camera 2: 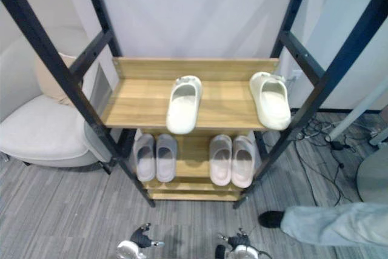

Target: Organize the slippers on the shoe rack

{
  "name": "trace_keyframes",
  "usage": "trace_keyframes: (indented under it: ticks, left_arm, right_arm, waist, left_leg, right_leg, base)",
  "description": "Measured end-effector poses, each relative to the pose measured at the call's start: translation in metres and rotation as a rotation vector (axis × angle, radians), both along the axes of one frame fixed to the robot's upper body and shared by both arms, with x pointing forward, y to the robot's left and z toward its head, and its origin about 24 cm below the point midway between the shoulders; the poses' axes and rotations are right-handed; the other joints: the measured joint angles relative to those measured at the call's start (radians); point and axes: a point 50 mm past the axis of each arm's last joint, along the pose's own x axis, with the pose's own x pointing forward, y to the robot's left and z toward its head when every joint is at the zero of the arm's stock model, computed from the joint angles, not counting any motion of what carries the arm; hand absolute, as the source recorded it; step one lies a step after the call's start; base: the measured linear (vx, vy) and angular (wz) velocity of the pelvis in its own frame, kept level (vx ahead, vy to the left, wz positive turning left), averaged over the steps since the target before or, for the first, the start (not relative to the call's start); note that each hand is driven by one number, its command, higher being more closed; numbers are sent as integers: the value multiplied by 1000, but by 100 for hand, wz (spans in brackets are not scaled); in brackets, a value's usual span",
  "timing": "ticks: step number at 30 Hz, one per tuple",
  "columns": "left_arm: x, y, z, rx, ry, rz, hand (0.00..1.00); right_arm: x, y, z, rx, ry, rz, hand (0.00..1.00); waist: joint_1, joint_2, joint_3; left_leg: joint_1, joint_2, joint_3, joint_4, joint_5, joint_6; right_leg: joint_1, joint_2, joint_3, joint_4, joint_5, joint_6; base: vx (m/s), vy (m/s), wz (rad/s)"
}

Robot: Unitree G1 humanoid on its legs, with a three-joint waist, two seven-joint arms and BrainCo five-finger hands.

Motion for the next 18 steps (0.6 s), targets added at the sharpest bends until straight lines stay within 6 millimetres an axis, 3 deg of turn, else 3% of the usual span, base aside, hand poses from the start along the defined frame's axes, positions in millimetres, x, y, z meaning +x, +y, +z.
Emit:
trace_keyframes:
  ticks: [4, 6, 7, 9, 10, 12, 13, 15, 17, 18]
  left_arm:
    - [6, -24, 4, 6, -33, -224, 0]
    - [18, -62, 18, -50, -133, -472, 0]
    - [18, -63, 19, -53, -138, -479, 0]
    - [27, -109, 45, -185, -272, -686, 0]
    - [28, -114, 49, -204, -288, -708, 0]
    - [25, -156, 89, -442, -412, -812, 0]
    - [25, -159, 93, -463, -425, -819, 0]
    - [27, -180, 134, -666, -534, -810, 0]
    - [31, -183, 151, -730, -590, -797, 0]
    - [41, -182, 177, -798, -683, -780, 0]
  right_arm:
    - [0, 2, 0, -6, 1, 36, 0]
    - [-1, -1, 0, -14, 2, 40, 0]
    - [-1, -1, 0, -14, 2, 40, 0]
    - [0, -1, 1, -19, -9, 47, 0]
    - [0, -2, 1, -19, -9, 47, 0]
    - [2, -2, 1, -27, -14, 66, 0]
    - [2, -2, 1, -27, -15, 66, 0]
    - [6, -1, 2, -27, -23, 69, 0]
    - [6, -1, 3, -29, -24, 71, 0]
    - [6, -1, 3, -34, -23, 78, 0]
  waist:
    - [-1, 2, -1]
    - [-1, 7, -4]
    - [-1, 7, -4]
    - [-2, 9, -5]
    - [-2, 10, -5]
    - [-4, 20, -9]
    - [-4, 20, -9]
    - [-11, 29, -12]
    - [-11, 33, -15]
    - [-10, 40, -20]
  left_leg:
    - [0, 0, 0, 0, 0, 0]
    - [-2, -1, -2, 0, 0, 0]
    - [-2, -1, -2, 0, 0, 0]
    - [-4, -1, -7, -1, 0, 0]
    - [-4, -1, -7, -1, 0, 0]
    - [-5, -4, -14, -1, 1, 1]
    - [-5, -4, -15, -1, 1, 1]
    - [-7, -6, -24, -1, 2, 3]
    - [-7, -7, -25, -1, 2, 4]
    - [-7, -8, -27, -3, 4, 4]
  right_leg:
    - [0, 0, 0, 0, 0, 0]
    - [0, 0, 0, 0, 0, 0]
    - [0, 0, 0, 0, 0, 0]
    - [-1, 0, -3, 1, -1, 1]
    - [-1, -1, -4, 1, -1, 1]
    - [-1, -2, -7, 3, -2, 2]
    - [-1, -2, -7, 3, -2, 2]
    - [-2, -3, -9, 0, -2, 2]
    - [-2, -4, -9, 0, -2, 2]
    - [-2, -4, -10, 0, -2, 1]
  base:
    - [0, 0, 0]
    - [0, 0, 0]
    - [0, 0, 0]
    - [0, 0, 3]
    - [0, 0, 4]
    - [0, 0, 3]
    - [0, 0, 0]
    - [0, 0, 0]
    - [-15, -9, 1]
    - [-39, -20, 2]
